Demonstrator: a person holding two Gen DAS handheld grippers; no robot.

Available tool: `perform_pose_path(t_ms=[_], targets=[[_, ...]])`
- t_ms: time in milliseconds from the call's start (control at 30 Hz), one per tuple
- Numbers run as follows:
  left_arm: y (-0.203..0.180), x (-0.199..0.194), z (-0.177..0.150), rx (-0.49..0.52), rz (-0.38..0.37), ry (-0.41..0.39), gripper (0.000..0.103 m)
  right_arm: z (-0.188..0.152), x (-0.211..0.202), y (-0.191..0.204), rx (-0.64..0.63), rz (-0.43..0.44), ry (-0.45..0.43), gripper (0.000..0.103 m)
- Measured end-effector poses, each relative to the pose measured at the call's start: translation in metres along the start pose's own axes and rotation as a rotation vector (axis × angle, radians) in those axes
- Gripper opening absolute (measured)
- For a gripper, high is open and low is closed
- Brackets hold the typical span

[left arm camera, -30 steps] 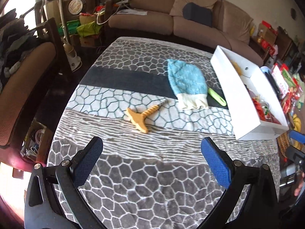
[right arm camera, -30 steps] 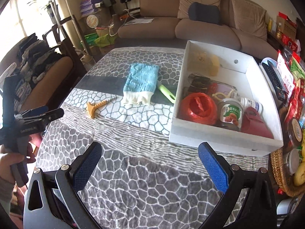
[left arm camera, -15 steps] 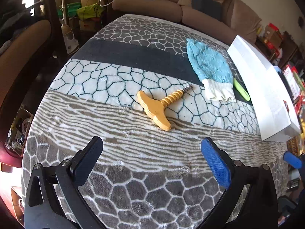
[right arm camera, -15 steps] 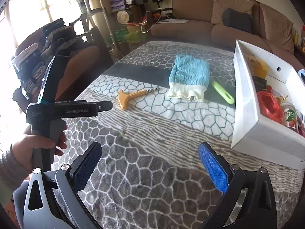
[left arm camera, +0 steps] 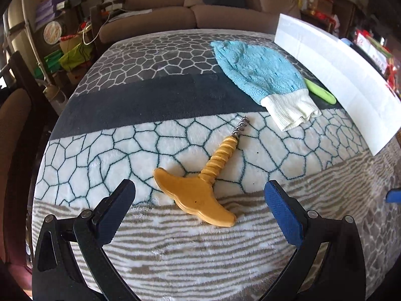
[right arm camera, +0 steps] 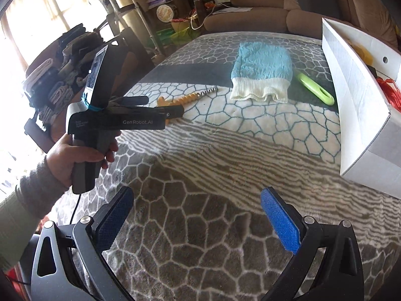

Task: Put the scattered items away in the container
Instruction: 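Move the left tool down to the yellow corkscrew handle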

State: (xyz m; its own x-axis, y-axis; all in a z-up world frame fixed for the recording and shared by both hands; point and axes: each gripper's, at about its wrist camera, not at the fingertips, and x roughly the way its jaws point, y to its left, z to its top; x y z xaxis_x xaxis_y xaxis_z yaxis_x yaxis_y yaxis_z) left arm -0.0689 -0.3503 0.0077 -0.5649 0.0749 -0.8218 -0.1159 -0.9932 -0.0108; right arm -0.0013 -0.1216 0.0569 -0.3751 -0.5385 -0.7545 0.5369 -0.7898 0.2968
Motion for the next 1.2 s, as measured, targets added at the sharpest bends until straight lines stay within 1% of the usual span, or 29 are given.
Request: perform_pose_path(t_ms=[100,133,233,333,400,433,467,500,533,567,600,633,667,733,800,833,867,933,1067,1100,1200], targets=[[0.004,0.005,-0.006,0.041,-0.085,0.016,0.103,0.001,-0.005,0.005,-0.037,-0.001,-0.007,0.103],[0.006,0.005,-0.007,0.058,-0.103,0.019,0.103,0.000,-0.006,0.007,-0.048,0.006,-0.002,0.103],[0.009,0.002,-0.010,0.101,-0.146,0.012,0.103,-0.003,-0.004,0.009,-0.055,0.033,0.021,0.103],[0.013,0.001,-0.011,0.114,-0.179,0.003,0.103,-0.006,0.000,0.009,-0.061,0.036,0.039,0.103],[0.014,0.001,-0.011,0.118,-0.188,-0.003,0.101,-0.006,0.000,0.008,-0.060,0.038,0.039,0.103],[0.014,0.001,-0.010,0.117,-0.186,-0.010,0.094,-0.006,0.001,0.009,-0.061,0.038,0.041,0.103],[0.015,0.000,-0.009,0.115,-0.172,-0.021,0.075,-0.007,0.001,0.009,-0.062,0.035,0.041,0.103],[0.017,0.000,-0.007,0.106,-0.154,-0.031,0.065,-0.008,0.002,0.010,-0.064,0.033,0.043,0.103],[0.019,-0.001,-0.007,0.093,-0.151,-0.037,0.056,-0.008,0.003,0.010,-0.065,0.034,0.047,0.103],[0.022,-0.002,-0.006,0.079,-0.154,-0.041,0.050,-0.008,0.004,0.011,-0.066,0.030,0.049,0.103],[0.025,-0.003,-0.006,0.066,-0.157,-0.045,0.046,-0.008,0.005,0.011,-0.065,0.027,0.051,0.103],[0.027,-0.004,-0.007,0.058,-0.157,-0.048,0.039,-0.008,0.006,0.010,-0.064,0.027,0.054,0.103],[0.028,-0.004,-0.007,0.056,-0.154,-0.049,0.037,-0.008,0.006,0.010,-0.061,0.026,0.054,0.103],[0.025,-0.005,-0.008,0.079,-0.134,-0.046,0.039,-0.008,0.006,0.008,-0.052,0.026,0.055,0.103],[0.021,-0.003,-0.008,0.100,-0.090,-0.041,0.059,-0.008,0.005,0.006,-0.037,0.031,0.055,0.103],[0.019,-0.003,-0.008,0.110,-0.082,-0.040,0.075,-0.008,0.004,0.005,-0.030,0.039,0.054,0.103],[0.017,-0.003,-0.009,0.121,-0.080,-0.043,0.085,-0.008,0.003,0.004,-0.026,0.043,0.052,0.103],[0.013,-0.003,-0.008,0.143,-0.078,-0.049,0.088,-0.007,0.001,0.004,-0.026,0.041,0.046,0.103],[0.014,0.003,0.003,0.187,-0.068,-0.049,0.088,-0.007,0.000,0.003,-0.025,0.048,0.044,0.103],[0.017,0.006,0.006,0.178,-0.071,-0.045,0.088,-0.007,0.000,0.004,-0.025,0.049,0.045,0.103],[0.028,0.010,0.013,0.126,-0.124,-0.047,0.088,-0.008,0.001,0.003,-0.023,0.054,0.051,0.103]])
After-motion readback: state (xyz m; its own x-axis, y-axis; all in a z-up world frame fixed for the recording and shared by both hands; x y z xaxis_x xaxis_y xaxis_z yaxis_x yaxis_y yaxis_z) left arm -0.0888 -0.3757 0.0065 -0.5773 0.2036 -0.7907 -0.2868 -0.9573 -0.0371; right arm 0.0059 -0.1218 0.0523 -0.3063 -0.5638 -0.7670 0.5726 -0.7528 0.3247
